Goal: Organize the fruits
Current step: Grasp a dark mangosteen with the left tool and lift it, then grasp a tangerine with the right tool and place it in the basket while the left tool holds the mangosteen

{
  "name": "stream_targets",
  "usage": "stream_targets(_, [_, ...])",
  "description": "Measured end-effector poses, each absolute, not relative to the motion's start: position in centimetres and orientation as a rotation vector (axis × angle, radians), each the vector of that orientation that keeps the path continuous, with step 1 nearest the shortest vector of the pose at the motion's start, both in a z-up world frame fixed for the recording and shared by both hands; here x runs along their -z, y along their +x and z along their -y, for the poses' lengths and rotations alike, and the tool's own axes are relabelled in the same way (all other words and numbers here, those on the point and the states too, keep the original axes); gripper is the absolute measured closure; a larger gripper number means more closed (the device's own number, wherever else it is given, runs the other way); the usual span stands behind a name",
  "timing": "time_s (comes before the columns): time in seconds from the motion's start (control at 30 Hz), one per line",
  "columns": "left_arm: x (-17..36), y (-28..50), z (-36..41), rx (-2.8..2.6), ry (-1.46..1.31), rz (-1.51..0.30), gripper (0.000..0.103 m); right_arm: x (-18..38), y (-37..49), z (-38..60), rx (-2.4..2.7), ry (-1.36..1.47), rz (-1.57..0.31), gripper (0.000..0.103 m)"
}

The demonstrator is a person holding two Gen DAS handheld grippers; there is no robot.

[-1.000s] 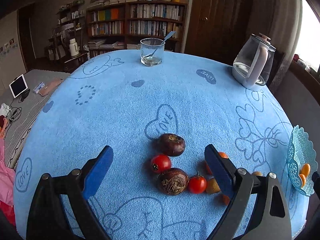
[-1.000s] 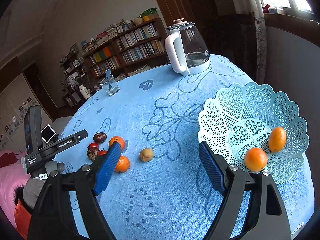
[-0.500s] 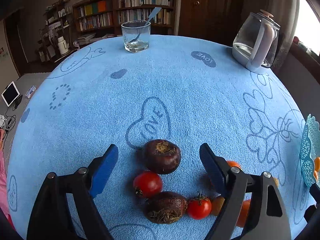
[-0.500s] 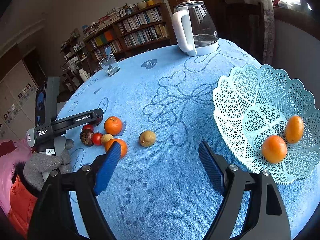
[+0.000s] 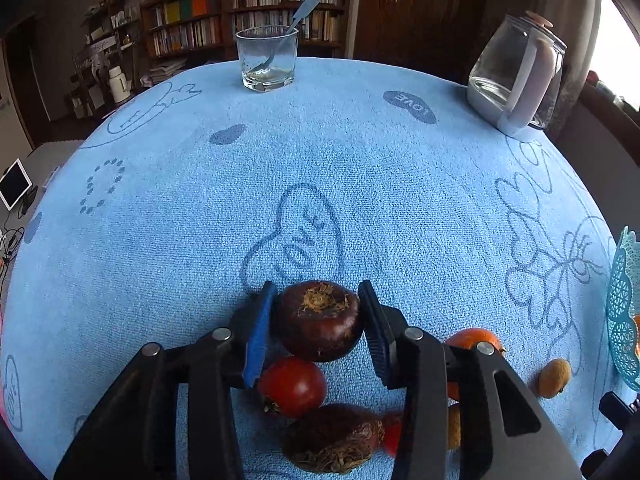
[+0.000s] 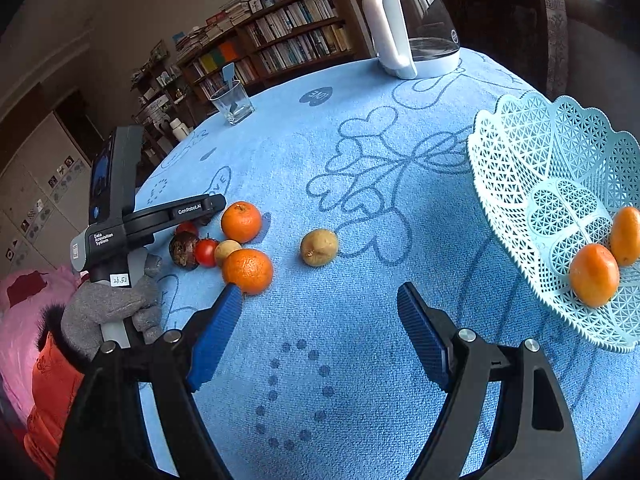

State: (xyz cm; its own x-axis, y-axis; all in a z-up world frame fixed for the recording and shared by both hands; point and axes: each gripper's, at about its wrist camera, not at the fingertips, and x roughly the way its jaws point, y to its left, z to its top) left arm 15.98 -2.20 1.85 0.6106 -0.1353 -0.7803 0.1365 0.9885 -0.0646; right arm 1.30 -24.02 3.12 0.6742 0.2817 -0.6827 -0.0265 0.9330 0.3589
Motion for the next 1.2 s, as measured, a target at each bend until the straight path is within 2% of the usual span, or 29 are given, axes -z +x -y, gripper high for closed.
stream_targets(0.7, [-5.3,13.2,-3.4,0.169,-0.229,-0.717,0.061,-2.6,2.3,19.2,-0.221,0.280,-0.835,0.022])
stream_targets(0.77, [-4.9,13.3,-4.0,0.174,-0.258,-0.728,0.061,-2.7,3.0,18.4,-0.229,0.254,-0.836,0.025])
stream_targets(0.93, [-4.6,13.3,-5.2,0.177,-0.309,-0.742,0.061,-2.5,4.9,16.9,-0.234,0.207,-0.852,0.041])
stream_targets(1.2, [-4.5,13.1,-6.1,0.175,-0.346,-0.742,0.061,-1.0,7.3,16.4,-0.201,0.195,-0.899,0.056])
